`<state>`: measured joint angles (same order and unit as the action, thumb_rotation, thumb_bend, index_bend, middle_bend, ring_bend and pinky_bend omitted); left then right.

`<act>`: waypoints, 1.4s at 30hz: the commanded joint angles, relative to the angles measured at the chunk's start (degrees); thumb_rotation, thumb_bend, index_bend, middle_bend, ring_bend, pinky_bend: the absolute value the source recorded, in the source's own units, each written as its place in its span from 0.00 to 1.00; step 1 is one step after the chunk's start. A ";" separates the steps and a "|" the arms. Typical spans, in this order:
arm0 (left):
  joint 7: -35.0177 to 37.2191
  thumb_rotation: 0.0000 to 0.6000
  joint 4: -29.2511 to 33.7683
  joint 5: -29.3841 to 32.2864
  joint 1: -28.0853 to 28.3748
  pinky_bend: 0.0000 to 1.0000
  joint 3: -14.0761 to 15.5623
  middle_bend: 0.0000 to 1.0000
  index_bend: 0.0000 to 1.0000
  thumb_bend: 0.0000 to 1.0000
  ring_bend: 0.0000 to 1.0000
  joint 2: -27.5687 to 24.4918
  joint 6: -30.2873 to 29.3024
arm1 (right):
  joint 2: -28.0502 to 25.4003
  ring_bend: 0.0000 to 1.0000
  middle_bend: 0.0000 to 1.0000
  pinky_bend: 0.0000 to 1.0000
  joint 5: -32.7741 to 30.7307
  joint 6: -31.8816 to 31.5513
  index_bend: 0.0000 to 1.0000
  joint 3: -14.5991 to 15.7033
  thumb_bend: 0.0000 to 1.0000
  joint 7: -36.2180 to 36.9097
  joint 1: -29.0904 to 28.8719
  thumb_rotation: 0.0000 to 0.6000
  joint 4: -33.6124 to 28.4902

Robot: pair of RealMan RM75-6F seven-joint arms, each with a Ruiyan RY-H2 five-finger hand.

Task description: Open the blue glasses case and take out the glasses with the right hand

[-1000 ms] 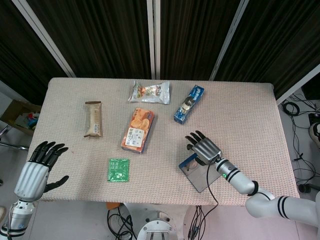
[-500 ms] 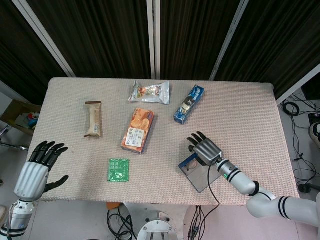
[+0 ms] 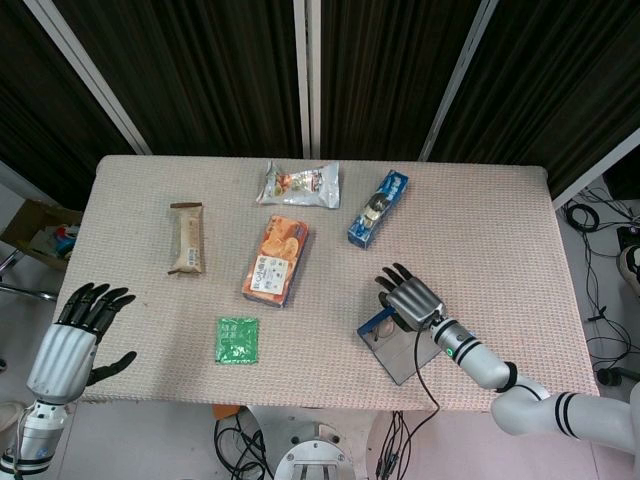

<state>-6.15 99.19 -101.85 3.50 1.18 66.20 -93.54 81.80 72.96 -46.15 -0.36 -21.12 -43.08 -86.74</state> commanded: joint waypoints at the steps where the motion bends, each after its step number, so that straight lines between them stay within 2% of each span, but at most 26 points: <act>1: 0.03 1.00 -0.04 0.02 -0.04 0.12 0.03 0.19 0.21 0.05 0.12 0.01 -0.02 | 0.06 0.00 0.17 0.00 -0.01 -0.13 0.48 -0.08 0.44 -0.19 0.02 1.00 0.06; 9: 0.20 1.00 -0.19 -0.06 -0.12 0.12 -0.02 0.19 0.20 0.05 0.12 0.01 -0.27 | 0.26 0.00 0.20 0.00 0.03 -0.87 0.55 -0.76 0.47 -0.26 0.03 1.00 -0.03; 15: 0.16 1.00 -0.18 -0.13 0.08 0.12 -0.12 0.19 0.20 0.05 0.12 0.05 -0.03 | 2.04 0.00 0.20 0.00 -1.16 -3.97 0.57 -4.13 0.47 -1.76 -0.54 1.00 0.56; 24: 0.02 1.00 -0.10 -0.40 0.30 0.12 -0.06 0.19 0.20 0.05 0.12 0.15 0.22 | 15.31 0.00 0.19 0.00 -5.53 -10.33 0.56 -9.34 0.45 -13.99 -3.76 1.00 9.39; 28: 0.41 1.00 -0.43 -0.09 0.09 0.12 0.08 0.19 0.20 0.05 0.12 0.18 0.15 | 20.55 0.00 0.19 0.00 -5.30 -12.93 0.56 -9.94 0.44 -17.49 -4.74 1.00 14.75; 33: 0.86 1.00 -0.93 0.17 0.07 0.12 0.09 0.19 0.20 0.05 0.12 0.37 0.20 | 25.82 0.00 0.19 0.00 -3.43 -17.26 0.56 -10.40 0.45 -18.21 -4.71 1.00 20.66; 42: 0.99 1.00 -1.16 0.15 0.33 0.12 0.01 0.19 0.20 0.05 0.12 0.51 0.47 | 31.26 0.00 0.19 0.00 1.69 -21.75 0.57 -9.25 0.48 -18.04 -4.51 1.00 29.70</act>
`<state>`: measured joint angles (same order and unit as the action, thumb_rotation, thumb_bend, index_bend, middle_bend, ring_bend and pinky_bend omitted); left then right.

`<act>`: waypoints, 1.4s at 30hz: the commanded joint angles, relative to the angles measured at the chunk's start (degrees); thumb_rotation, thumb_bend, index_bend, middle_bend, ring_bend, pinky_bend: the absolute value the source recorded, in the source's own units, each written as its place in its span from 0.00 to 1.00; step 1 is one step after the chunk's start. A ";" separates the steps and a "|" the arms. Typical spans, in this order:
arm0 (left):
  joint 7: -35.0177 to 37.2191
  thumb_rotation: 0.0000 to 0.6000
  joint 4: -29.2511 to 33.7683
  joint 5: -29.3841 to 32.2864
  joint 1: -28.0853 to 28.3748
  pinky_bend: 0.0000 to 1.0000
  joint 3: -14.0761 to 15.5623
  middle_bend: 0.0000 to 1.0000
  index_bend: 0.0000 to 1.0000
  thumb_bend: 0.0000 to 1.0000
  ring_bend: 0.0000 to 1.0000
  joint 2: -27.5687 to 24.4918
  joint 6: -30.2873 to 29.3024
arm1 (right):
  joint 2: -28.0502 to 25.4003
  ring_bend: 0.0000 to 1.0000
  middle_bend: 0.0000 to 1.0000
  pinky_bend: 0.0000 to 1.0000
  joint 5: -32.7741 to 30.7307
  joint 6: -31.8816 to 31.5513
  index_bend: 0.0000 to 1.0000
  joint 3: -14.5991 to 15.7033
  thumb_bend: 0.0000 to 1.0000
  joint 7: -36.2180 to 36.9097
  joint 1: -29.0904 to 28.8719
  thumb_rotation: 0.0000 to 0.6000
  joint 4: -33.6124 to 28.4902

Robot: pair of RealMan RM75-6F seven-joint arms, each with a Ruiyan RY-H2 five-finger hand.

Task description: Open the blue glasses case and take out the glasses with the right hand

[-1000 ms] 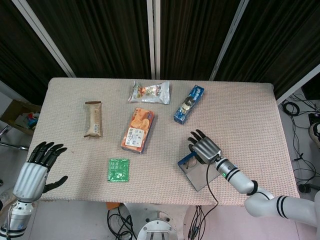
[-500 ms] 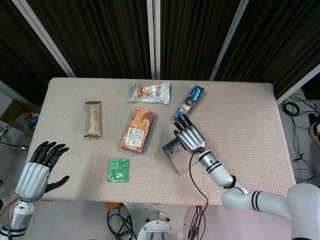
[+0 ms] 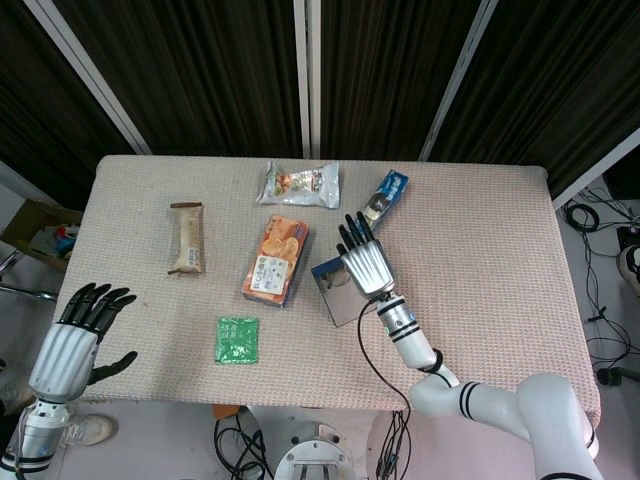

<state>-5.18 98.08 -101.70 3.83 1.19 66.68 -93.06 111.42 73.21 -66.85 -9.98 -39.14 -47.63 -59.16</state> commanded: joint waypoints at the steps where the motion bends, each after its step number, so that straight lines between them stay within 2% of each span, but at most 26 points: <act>1: 0.04 1.00 -0.07 0.02 -0.01 0.12 0.01 0.19 0.20 0.05 0.12 0.06 -0.02 | 2.03 0.00 0.18 0.00 1.84 -1.31 0.57 0.45 0.48 -0.08 0.03 1.00 2.80; 13: 0.28 1.00 -0.42 0.24 -0.08 0.12 0.11 0.19 0.20 0.05 0.12 0.06 0.00 | 5.22 0.00 0.18 0.00 5.12 -3.88 0.57 0.33 0.48 1.16 0.81 1.00 8.83; 19: 0.20 1.00 -0.28 0.22 0.09 0.12 0.10 0.19 0.20 0.05 0.12 0.09 0.22 | 5.02 0.00 0.18 0.00 1.71 1.58 0.54 -2.09 0.48 0.41 0.10 1.00 6.92; 22: 0.09 1.00 -0.18 0.25 0.05 0.12 0.19 0.19 0.20 0.05 0.12 0.04 0.30 | 4.14 0.00 0.16 0.00 -1.66 5.38 0.43 -3.90 0.46 -1.71 -0.41 1.00 4.10; 27: 0.06 1.00 -0.09 0.37 -0.09 0.12 0.25 0.19 0.20 0.05 0.12 -0.06 0.18 | 1.24 0.00 0.11 0.00 -6.64 8.89 0.13 -6.08 0.34 -4.72 -0.32 1.00 -2.45; 29: 0.06 1.00 -0.08 0.38 -0.09 0.12 0.27 0.19 0.20 0.05 0.12 -0.06 0.22 | -0.48 0.00 0.10 0.00 -8.06 9.24 0.07 -6.70 0.30 -4.68 0.14 1.00 -5.77; 31: 0.02 1.00 -0.01 0.31 -0.03 0.12 0.26 0.19 0.20 0.05 0.12 -0.11 0.26 | -2.69 0.00 0.10 0.00 -8.56 8.89 0.05 -7.02 0.29 -4.02 0.82 1.00 -9.40; 34: -0.02 1.00 0.04 0.25 0.00 0.12 0.26 0.19 0.20 0.05 0.12 -0.16 0.27 | -6.67 0.00 0.11 0.00 -7.82 8.32 0.06 -6.53 0.29 -0.82 2.48 1.00 -15.71; 37: -0.01 1.00 0.04 0.22 -0.01 0.12 0.22 0.19 0.20 0.05 0.12 -0.20 0.17 | -12.20 0.00 0.13 0.00 -6.59 9.44 0.20 -4.44 0.31 4.08 4.83 1.00 -23.39; 40: 0.03 1.00 0.04 0.32 -0.08 0.12 0.23 0.19 0.20 0.05 0.12 -0.19 0.11 | -16.64 0.00 0.15 0.00 -4.66 10.08 0.33 -1.23 0.33 7.33 6.92 1.00 -27.94; 42: 0.01 1.00 0.04 0.28 -0.02 0.12 0.25 0.19 0.20 0.05 0.12 -0.10 0.22 | -18.21 0.00 0.16 0.00 -3.93 10.53 0.36 0.75 0.33 8.64 7.85 1.00 -29.17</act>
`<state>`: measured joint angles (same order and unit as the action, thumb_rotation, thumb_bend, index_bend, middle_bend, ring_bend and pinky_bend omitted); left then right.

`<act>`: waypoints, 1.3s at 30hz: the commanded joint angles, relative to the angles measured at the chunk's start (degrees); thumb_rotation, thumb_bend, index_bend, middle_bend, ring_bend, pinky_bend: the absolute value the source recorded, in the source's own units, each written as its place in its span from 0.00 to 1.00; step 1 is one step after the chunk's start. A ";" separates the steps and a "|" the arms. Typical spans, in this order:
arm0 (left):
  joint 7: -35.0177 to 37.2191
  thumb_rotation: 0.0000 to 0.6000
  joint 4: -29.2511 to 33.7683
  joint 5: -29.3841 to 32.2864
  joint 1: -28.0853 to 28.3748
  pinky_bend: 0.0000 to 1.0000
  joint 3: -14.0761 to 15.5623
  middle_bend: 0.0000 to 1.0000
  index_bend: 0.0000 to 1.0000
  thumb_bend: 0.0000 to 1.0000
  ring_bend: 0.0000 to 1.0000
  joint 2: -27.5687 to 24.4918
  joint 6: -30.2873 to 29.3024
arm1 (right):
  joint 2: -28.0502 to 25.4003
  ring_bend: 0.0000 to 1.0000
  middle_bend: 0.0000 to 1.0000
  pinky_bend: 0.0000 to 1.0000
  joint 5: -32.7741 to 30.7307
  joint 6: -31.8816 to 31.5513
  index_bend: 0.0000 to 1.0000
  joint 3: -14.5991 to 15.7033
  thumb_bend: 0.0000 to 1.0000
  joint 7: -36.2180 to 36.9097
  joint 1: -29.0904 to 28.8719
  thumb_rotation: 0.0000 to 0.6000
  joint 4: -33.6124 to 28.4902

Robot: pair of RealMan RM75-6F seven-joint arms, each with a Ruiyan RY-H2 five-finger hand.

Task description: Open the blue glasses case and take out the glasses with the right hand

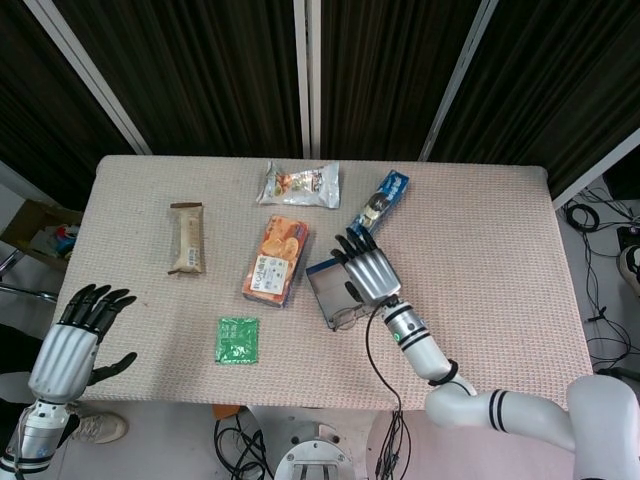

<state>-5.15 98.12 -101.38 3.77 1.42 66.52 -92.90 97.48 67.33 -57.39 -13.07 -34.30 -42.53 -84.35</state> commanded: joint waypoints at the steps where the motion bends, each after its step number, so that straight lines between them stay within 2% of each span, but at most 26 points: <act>1: -0.06 1.00 0.03 -0.09 0.08 0.12 0.02 0.19 0.20 0.05 0.12 0.10 0.11 | -4.54 0.00 0.16 0.00 2.07 1.31 0.38 4.49 0.33 4.24 2.99 1.00 -4.13; 9: -0.57 1.00 0.35 -0.36 0.04 0.12 0.05 0.19 0.20 0.05 0.12 0.10 -0.02 | -2.23 0.00 0.16 0.00 2.84 2.16 0.42 6.97 0.34 5.62 3.12 1.00 -0.28; 19: -0.33 1.00 0.14 -0.13 -0.27 0.12 0.12 0.19 0.20 0.05 0.12 0.14 -0.34 | 0.54 0.00 0.17 0.00 3.03 2.71 0.47 7.31 0.36 6.37 2.49 1.00 3.81; 30: -0.05 1.00 -0.25 -0.03 -0.42 0.12 0.13 0.19 0.20 0.05 0.12 0.24 -0.50 | 1.41 0.00 0.19 0.00 3.11 2.85 0.53 7.41 0.39 6.94 2.39 1.00 5.57; 39: 0.16 1.00 -0.59 0.03 -0.71 0.12 0.20 0.19 0.20 0.05 0.12 0.30 -0.86 | 2.17 0.00 0.21 0.00 3.39 2.69 0.63 7.35 0.42 7.31 2.29 1.00 6.50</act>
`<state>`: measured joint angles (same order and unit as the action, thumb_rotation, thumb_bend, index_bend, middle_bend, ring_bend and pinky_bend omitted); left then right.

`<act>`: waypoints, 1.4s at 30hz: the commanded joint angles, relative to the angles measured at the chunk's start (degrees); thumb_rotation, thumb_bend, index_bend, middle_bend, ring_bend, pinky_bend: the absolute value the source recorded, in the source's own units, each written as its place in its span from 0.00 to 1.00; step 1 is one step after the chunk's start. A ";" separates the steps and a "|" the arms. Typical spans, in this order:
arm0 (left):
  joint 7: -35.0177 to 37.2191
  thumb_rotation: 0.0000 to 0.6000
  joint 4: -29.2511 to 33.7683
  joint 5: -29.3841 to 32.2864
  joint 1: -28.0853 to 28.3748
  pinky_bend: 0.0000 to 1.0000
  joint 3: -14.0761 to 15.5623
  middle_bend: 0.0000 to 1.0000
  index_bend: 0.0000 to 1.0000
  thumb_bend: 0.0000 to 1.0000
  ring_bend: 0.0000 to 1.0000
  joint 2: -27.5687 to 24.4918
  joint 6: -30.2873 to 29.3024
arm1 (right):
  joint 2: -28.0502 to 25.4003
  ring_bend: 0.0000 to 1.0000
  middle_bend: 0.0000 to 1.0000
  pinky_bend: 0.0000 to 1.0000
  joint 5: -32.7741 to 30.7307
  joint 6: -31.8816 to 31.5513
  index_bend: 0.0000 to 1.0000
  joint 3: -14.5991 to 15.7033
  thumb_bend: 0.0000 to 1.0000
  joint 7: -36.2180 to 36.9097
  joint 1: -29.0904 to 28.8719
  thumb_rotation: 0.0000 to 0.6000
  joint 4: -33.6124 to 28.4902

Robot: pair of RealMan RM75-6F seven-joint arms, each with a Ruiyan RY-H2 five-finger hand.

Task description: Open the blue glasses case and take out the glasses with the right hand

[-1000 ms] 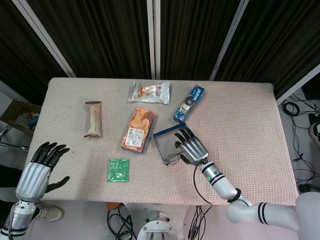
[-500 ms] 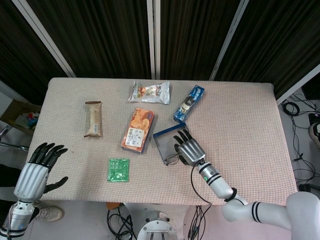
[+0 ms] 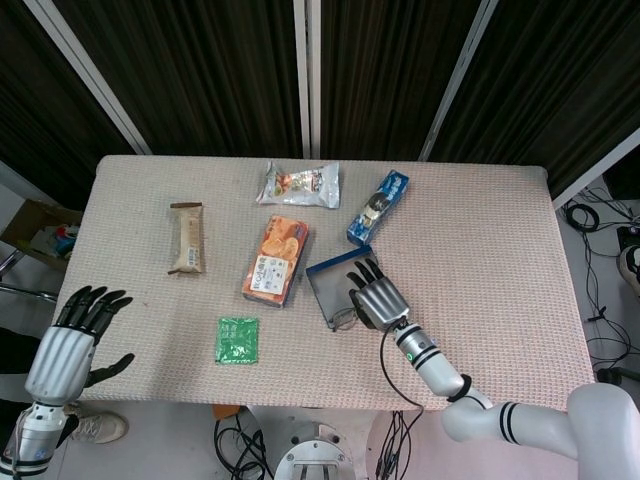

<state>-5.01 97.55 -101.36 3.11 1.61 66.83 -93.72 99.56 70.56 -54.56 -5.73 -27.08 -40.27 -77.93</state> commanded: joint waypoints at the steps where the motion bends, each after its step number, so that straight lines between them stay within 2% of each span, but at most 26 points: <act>1: 0.04 1.00 -0.02 -0.02 -0.09 0.12 0.04 0.19 0.20 0.05 0.12 -0.04 -0.10 | 0.12 0.00 0.21 0.00 0.31 -0.22 0.64 0.05 0.43 0.15 0.03 1.00 0.12; 6: 0.02 1.00 0.11 -0.22 -0.19 0.12 0.02 0.19 0.20 0.05 0.12 -0.17 -0.38 | -0.54 0.00 0.24 0.00 1.76 -1.20 0.68 0.16 0.43 1.07 0.26 1.00 -0.72; 12: -0.33 1.00 0.43 -0.43 -0.17 0.12 -0.02 0.19 0.20 0.05 0.12 -0.45 -0.41 | -5.90 0.00 0.25 0.00 5.12 -2.79 0.69 0.21 0.44 2.97 0.61 1.00 -7.80; 17: -0.83 1.00 0.97 -0.83 -0.18 0.12 -0.04 0.19 0.19 0.05 0.12 -0.59 -0.55 | -8.73 0.00 0.25 0.00 6.20 -0.60 0.69 0.21 0.43 3.62 -0.70 1.00 -14.44; 24: -0.98 1.00 1.05 -1.03 -0.76 0.12 0.29 0.19 0.19 0.05 0.12 -0.69 -1.14 | -4.22 0.00 0.25 0.00 5.61 3.63 0.69 -0.09 0.44 5.63 -3.46 1.00 -15.55; 35: -0.63 1.00 0.59 -0.81 -1.14 0.12 0.47 0.19 0.19 0.05 0.12 -0.52 -1.14 | 5.67 0.00 0.25 0.00 6.48 5.35 0.68 0.47 0.44 9.29 -5.35 1.00 -7.79; 37: -0.66 1.00 0.65 -0.74 -0.99 0.12 0.38 0.19 0.19 0.05 0.12 -0.49 -0.89 | 6.65 0.00 0.25 0.00 5.85 5.91 0.65 0.67 0.43 7.67 -5.72 1.00 -6.78; 39: -0.76 1.00 0.68 -0.82 -0.90 0.12 0.32 0.19 0.19 0.05 0.12 -0.43 -0.79 | 7.14 0.00 0.23 0.00 5.26 6.32 0.55 0.89 0.42 5.49 -6.08 1.00 -6.25; 42: -0.80 1.00 0.72 -0.80 -0.80 0.12 0.25 0.19 0.19 0.05 0.12 -0.43 -0.65 | 6.87 0.00 0.16 0.00 4.69 6.26 0.29 1.23 0.39 1.68 -6.44 1.00 -6.40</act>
<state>-5.81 98.27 -102.16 2.30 1.85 66.40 -94.37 106.33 75.89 -48.47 -4.86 -22.99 -46.28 -84.52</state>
